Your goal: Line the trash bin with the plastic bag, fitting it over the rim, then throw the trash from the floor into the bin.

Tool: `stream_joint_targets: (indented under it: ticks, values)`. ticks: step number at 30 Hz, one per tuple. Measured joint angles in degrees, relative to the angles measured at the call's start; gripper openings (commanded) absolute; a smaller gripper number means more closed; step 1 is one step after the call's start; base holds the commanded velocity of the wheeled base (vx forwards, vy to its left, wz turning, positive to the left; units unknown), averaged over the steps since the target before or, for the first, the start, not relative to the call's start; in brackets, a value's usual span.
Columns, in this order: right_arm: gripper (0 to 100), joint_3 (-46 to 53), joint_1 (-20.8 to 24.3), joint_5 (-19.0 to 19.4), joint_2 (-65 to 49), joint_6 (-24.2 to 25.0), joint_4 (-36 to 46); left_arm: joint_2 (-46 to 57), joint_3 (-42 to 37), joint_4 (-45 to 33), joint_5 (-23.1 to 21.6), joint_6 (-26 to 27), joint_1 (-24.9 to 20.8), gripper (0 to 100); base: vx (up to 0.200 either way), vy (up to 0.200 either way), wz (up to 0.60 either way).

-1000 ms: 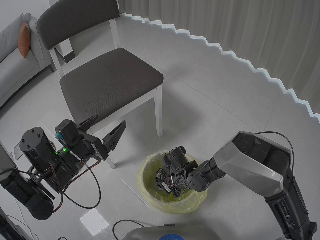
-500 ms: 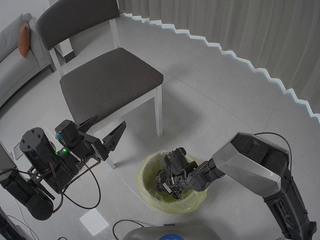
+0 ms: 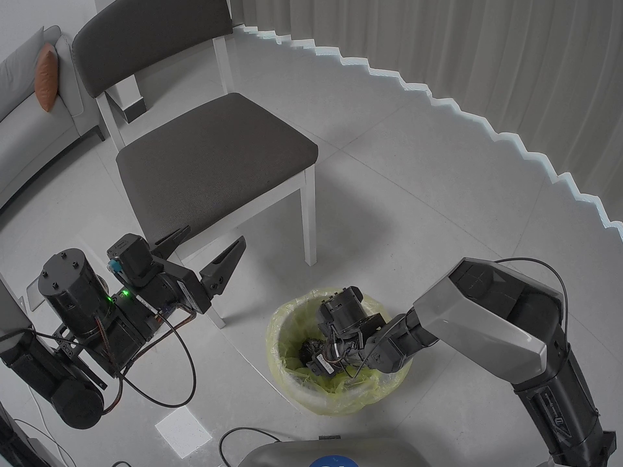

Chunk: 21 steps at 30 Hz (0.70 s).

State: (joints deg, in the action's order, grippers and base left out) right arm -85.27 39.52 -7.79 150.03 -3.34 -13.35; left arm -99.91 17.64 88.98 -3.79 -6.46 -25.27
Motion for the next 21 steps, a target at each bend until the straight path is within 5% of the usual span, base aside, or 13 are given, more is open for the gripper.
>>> stream_joint_targets:
  ticks: [21]
  values:
    - [100, 14.8, -4.7, 1.9, -15.1, 2.7, -1.7, -0.5, -0.3, 0.0, 0.1, 0.0, -0.4, 100, 0.000, 0.000, 0.00]
